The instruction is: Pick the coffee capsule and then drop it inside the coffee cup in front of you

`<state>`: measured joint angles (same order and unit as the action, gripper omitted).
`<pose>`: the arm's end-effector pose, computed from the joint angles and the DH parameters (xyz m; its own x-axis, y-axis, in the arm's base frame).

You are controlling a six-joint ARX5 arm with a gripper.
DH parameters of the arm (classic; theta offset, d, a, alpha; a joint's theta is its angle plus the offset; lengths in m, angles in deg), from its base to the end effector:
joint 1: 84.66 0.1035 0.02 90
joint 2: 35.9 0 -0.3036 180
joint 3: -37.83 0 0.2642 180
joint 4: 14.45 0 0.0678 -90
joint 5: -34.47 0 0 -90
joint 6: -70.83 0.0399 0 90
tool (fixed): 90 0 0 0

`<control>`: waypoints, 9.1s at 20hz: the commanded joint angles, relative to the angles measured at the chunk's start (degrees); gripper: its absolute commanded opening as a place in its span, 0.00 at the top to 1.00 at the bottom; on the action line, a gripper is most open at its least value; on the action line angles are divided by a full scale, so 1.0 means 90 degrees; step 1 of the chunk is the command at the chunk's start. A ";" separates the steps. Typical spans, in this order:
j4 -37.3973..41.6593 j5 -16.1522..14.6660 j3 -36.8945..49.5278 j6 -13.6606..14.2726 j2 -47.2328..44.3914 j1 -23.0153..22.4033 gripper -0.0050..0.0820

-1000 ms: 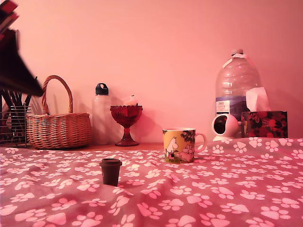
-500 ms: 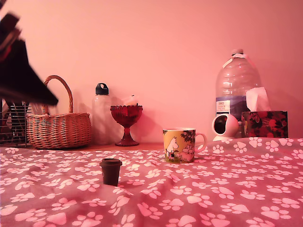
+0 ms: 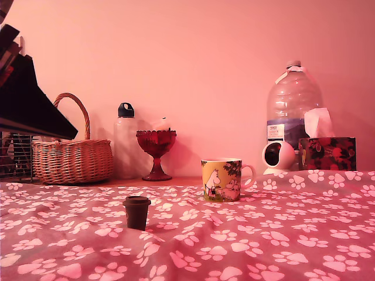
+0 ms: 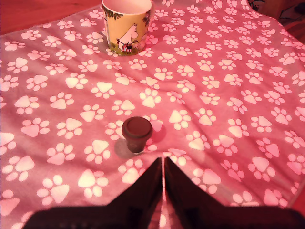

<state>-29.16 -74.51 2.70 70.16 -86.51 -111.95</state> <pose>0.1479 -0.0909 0.2146 0.5773 -0.6638 -0.4755 0.6781 0.7141 -0.1736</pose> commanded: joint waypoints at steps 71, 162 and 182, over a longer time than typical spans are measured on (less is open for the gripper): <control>0.5739 -0.0508 -0.0680 0.0578 -0.6295 -0.0153 0.20; -0.2616 0.0119 -0.9743 0.0748 -0.8582 -0.0738 0.72; -0.3519 0.0500 -1.0401 0.0954 -0.9136 -0.0767 0.72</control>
<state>-60.96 -70.01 -90.26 78.53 -166.80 -118.48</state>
